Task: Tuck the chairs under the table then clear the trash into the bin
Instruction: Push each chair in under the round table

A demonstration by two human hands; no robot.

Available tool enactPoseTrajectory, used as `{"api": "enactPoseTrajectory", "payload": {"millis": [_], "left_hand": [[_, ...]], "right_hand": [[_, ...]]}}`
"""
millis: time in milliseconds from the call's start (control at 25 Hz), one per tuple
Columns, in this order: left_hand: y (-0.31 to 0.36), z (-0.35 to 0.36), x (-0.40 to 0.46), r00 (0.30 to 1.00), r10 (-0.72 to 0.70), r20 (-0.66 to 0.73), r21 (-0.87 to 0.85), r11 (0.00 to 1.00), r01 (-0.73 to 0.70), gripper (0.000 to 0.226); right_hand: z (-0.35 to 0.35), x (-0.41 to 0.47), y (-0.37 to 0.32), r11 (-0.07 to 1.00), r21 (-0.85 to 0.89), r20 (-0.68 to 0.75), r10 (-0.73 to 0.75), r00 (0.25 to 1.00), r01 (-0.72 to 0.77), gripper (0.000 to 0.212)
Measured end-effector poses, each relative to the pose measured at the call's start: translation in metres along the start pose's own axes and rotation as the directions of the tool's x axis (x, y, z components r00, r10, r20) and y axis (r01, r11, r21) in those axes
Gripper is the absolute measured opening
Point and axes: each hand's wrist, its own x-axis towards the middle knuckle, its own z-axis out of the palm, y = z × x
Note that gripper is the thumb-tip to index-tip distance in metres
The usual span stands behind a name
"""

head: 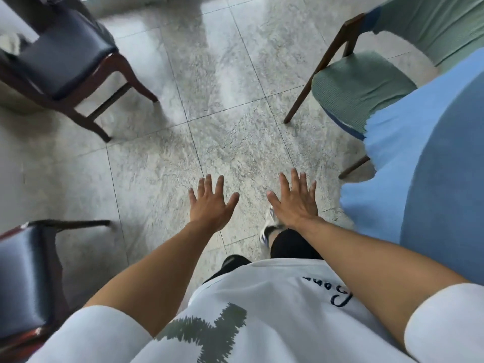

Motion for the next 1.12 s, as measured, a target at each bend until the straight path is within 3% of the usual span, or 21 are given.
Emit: {"api": "enactPoseTrajectory", "payload": {"millis": [440, 600, 920, 1120], "left_hand": [[0.121, -0.154, 0.257, 1.000, 0.009, -0.003, 0.059, 0.998, -0.009, 0.080], [0.156, -0.205, 0.363, 0.999, 0.035, -0.004, 0.068, 0.997, -0.034, 0.080], [0.223, -0.308, 0.616, 0.967, 0.237, 0.088, 0.106, 0.964, -0.246, 0.080], [0.280, -0.385, 0.745, 0.917, 0.362, 0.169, 0.212, 0.895, -0.393, 0.081]], "right_hand": [[-0.176, 0.249, 0.036, 0.997, 0.048, 0.065, 0.064, 0.996, -0.067, 0.077], [-0.243, 0.341, 0.036, 0.992, 0.079, 0.029, 0.095, 0.995, -0.096, 0.076], [-0.370, 0.541, 0.038, 0.933, 0.166, 0.000, 0.324, 0.946, -0.319, 0.077], [-0.470, 0.637, 0.044, 0.816, 0.370, -0.030, 0.489, 0.872, -0.444, 0.076]]}}
